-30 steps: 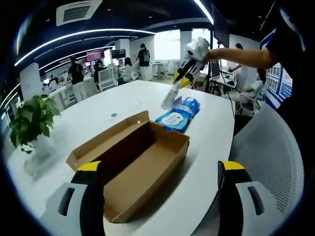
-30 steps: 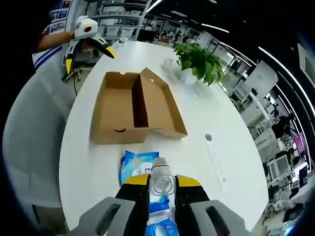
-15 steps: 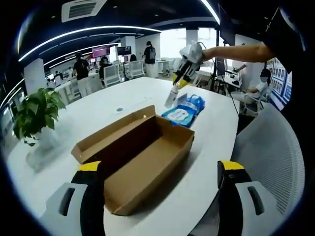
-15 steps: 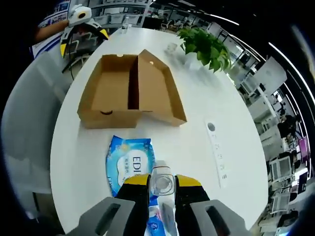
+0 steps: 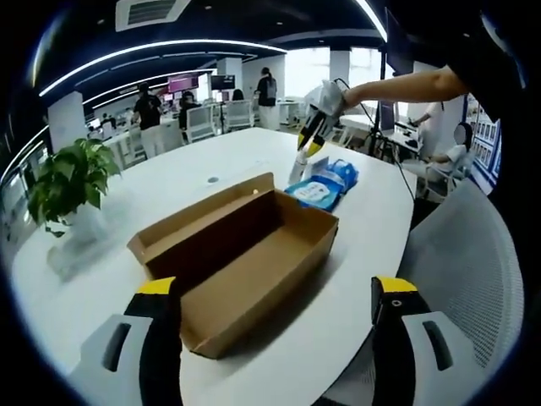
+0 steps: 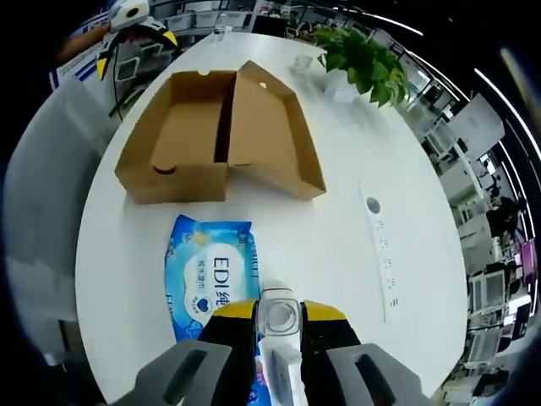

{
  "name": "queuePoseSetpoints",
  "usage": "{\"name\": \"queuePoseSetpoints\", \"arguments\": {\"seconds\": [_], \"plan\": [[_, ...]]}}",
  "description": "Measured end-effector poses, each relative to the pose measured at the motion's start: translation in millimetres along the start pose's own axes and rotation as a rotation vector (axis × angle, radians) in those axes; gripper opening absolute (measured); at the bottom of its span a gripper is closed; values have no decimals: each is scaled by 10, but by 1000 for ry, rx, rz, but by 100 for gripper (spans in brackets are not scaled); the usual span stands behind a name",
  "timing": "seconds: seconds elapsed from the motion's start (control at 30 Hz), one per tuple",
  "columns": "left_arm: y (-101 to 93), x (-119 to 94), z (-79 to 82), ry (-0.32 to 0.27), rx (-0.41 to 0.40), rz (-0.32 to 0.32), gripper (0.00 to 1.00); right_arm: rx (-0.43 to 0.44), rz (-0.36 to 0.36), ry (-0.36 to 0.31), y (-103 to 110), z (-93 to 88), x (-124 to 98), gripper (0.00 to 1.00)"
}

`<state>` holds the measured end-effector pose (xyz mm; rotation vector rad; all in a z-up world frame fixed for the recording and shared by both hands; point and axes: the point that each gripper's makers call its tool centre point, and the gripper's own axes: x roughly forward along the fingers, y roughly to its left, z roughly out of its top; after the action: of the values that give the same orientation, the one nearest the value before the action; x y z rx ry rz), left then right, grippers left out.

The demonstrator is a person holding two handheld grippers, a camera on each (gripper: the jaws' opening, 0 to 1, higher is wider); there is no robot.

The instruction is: Operate the shoe box by opening the lid, removing the specified soft item, and placing it in the target area until the item is outside and the box remains undamaged.

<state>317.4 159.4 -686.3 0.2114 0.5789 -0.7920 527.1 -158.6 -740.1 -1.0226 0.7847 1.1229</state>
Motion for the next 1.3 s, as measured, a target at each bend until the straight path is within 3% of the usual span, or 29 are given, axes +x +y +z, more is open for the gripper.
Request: {"name": "queuePoseSetpoints", "arguments": {"seconds": [0.27, 0.53, 1.2, 1.3], "plan": [[0, -5, -75, 10, -13, 11, 94, -5, 45, 1, 10, 0, 89, 14], [89, -27, -97, -1, -48, 39, 92, 6, 75, 13, -160, 4, 138, 15], [207, -73, -302, 34, -85, 80, 84, 11, 60, 32, -301, 38, 203, 19], [207, -71, -314, 37, -86, 81, 83, -19, 59, 38, -296, 22, 196, 17]]}}
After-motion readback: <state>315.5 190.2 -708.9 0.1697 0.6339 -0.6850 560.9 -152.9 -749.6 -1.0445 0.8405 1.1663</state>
